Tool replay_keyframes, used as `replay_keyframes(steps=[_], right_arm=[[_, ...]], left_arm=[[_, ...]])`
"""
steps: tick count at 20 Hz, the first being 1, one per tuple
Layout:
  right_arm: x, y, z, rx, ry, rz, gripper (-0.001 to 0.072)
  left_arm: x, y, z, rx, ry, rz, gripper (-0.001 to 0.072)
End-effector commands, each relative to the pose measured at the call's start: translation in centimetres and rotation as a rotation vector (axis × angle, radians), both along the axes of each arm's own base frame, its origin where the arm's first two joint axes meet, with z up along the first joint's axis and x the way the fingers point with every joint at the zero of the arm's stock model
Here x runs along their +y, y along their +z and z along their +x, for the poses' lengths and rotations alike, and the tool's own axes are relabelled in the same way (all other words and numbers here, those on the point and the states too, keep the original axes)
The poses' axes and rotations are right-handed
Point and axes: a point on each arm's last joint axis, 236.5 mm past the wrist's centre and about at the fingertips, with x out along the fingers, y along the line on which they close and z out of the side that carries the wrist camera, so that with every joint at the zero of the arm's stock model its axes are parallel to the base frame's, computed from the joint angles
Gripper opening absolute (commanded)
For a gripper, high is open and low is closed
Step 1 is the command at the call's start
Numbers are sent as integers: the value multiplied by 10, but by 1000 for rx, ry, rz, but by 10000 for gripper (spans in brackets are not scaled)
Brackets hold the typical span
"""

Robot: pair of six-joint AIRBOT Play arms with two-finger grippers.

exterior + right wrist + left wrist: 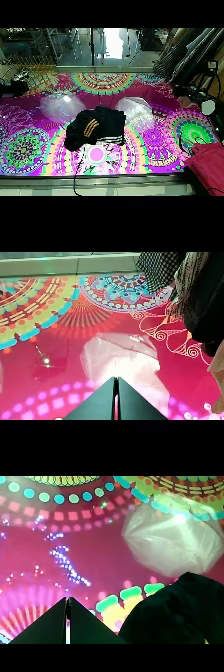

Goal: Fold the clothes and pants, and hang the long-sleeved shirts on hangers.

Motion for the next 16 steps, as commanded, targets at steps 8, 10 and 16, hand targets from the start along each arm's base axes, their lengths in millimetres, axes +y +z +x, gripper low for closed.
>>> replay_keyframes(steps=[8, 10, 16], right_arm=[[1, -1, 0, 1, 1, 1, 12], [1, -1, 0, 2, 1, 0, 12], [1, 10, 4, -48, -8, 25, 12]], left_arm=[[0, 0, 0, 0, 1, 0, 14], [0, 0, 0, 0, 1, 0, 14], [5, 23, 18, -125, 25, 0, 14]])
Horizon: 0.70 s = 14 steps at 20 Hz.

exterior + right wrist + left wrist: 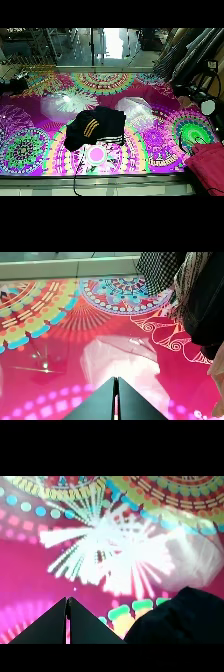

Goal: Fold the clothes and pants, and hang the long-sleeved shirts on hangers.

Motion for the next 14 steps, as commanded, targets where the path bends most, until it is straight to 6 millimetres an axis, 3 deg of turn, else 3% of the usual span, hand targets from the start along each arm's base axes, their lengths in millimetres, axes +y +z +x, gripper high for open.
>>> replay_keyframes(steps=[1, 4, 5, 6, 7, 8, 9, 10, 12, 13, 14], right_arm=[[2, 9, 4, -43, -8, 42, 12], [10, 7, 1, -23, 4, 97, 14], [10, 2, -2, 4, 12, 74, 14], [9, -6, -6, 45, 19, 47, 17], [8, -22, -13, 115, 24, 43, 65], [6, -41, -22, 199, 22, 82, 163], [11, -65, -36, 307, 31, 169, 312], [23, -88, -51, 409, 79, 243, 362], [70, -126, -85, 585, 289, 380, 367], [96, -138, -101, 648, 384, 464, 431], [121, -148, -117, 706, 462, 554, 517]], left_arm=[[1, 14, 10, -71, 10, -12, 14], [-2, 15, 10, -75, 7, -22, 36], [-4, 11, 8, -58, 0, -23, 268], [-7, 5, 4, -25, -5, -35, 707], [-15, -6, -5, 36, -28, -58, 684], [-32, -22, -21, 126, -115, -59, 663], [-55, -40, -39, 211, -248, -49, 551], [-86, -61, -60, 289, -397, -56, 470], [-144, -107, -99, 413, -606, -64, 465], [-171, -134, -122, 469, -725, -22, 473], [-193, -166, -147, 540, -838, 47, 579]])
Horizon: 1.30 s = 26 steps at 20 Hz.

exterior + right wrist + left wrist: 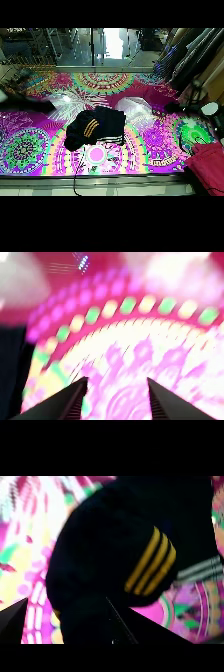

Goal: Fold the clothes and pants, and hang the long-sleeved shirts on hangers.

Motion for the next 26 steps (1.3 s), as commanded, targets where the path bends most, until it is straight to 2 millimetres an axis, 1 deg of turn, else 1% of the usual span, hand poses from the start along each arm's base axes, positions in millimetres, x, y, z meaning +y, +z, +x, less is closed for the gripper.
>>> replay_keyframes(steps=[1, 2, 3, 4, 5, 7, 8, 10, 12, 13, 14, 15, 16, 17, 18, 21, 22, 24, 25, 26], right_arm=[[93, -35, -66, 248, 283, 384, 522], [109, -46, -75, 298, 298, 445, 523], [118, -56, -77, 321, 296, 474, 522], [126, -63, -74, 326, 284, 493, 522], [135, -66, -66, 318, 270, 516, 520], [151, -70, -52, 310, 235, 588, 515], [158, -77, -48, 320, 225, 609, 515], [168, -95, -50, 363, 231, 623, 515], [171, -109, -50, 377, 240, 612, 515], [172, -112, -48, 365, 248, 603, 515], [172, -112, -45, 344, 255, 596, 515], [173, -111, -42, 327, 257, 594, 514], [172, -111, -39, 308, 257, 589, 514], [171, -111, -35, 296, 246, 581, 514], [169, -113, -32, 287, 233, 572, 514], [169, -114, -31, 285, 229, 570, 514], [170, -113, -32, 289, 235, 574, 514], [170, -113, -32, 290, 234, 574, 513], [170, -114, -32, 287, 231, 570, 499], [172, -116, -30, 284, 229, 562, 499]], left_arm=[[-72, -94, -89, 199, -428, 154, 678], [-72, -120, -102, 221, -482, 256, 687], [-70, -140, -108, 218, -509, 347, 686], [-66, -153, -107, 192, -522, 430, 685], [-69, -158, -104, 160, -525, 463, 685], [-81, -158, -102, 136, -515, 422, 685], [-85, -158, -99, 146, -462, 366, 685], [-95, -155, -97, 221, -305, 162, 684], [-99, -141, -80, 255, -132, -76, 683], [-95, -132, -69, 263, -47, -175, 681], [-84, -127, -57, 269, 51, -239, 678], [-69, -124, -45, 269, 155, -282, 671], [-59, -123, -37, 268, 206, -313, 662], [-59, -124, -33, 288, 239, -363, 609], [-63, -128, -33, 315, 247, -392, 602], [-90, -156, -46, 408, 191, -391, 602], [-98, -162, -46, 414, 186, -390, 603], [-113, -165, -40, 401, 190, -413, 602], [-118, -167, -36, 387, 200, -419, 600], [-120, -168, -31, 373, 211, -422, 502]])
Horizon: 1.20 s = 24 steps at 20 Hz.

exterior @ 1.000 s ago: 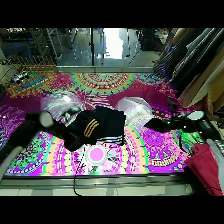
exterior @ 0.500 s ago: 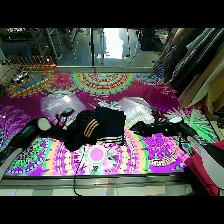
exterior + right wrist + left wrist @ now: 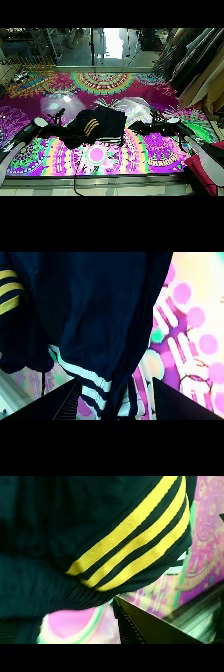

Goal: Fold the clothes and pants, and hang the long-sleeved shirts on hangers.

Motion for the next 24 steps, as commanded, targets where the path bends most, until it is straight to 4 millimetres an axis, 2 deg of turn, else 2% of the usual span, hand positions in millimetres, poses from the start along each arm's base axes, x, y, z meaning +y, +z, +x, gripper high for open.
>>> replay_keyframes(steps=[1, 2, 3, 5, 7, 9, 11, 14, 17, 21, 23, 24], right_arm=[[7, -4, 0, -1, 7, -9, 496], [17, -7, -8, 10, 43, -9, 496], [27, -11, -20, 23, 102, -18, 496], [43, -18, -46, 35, 229, -50, 486], [54, -21, -63, 42, 309, -70, 461], [59, -27, -63, 32, 313, -101, 453], [61, -32, -54, 9, 281, -138, 444], [74, -33, -57, -7, 302, -147, 398], [87, -32, -69, 1, 344, -138, 401], [84, -19, -90, 101, 414, -108, 400], [85, -7, -89, 111, 435, -96, 400], [86, -2, -85, 109, 425, -93, 400]], left_arm=[[-14, -5, 14, -27, 50, -23, 216], [-13, -4, 17, -36, 57, -21, 27], [-12, -3, 19, -43, 63, -20, 14], [-6, 9, 24, -86, 61, -33, 13], [3, 34, 34, -148, 89, -68, 12], [16, 56, 42, -203, 127, -88, 12], [29, 68, 47, -237, 152, -84, 12], [35, 71, 49, -241, 167, -87, 12], [33, 71, 46, -232, 156, -93, 12], [36, 71, 46, -230, 160, -93, 13], [36, 70, 46, -232, 158, -91, 14], [34, 70, 45, -231, 154, -91, 37]])
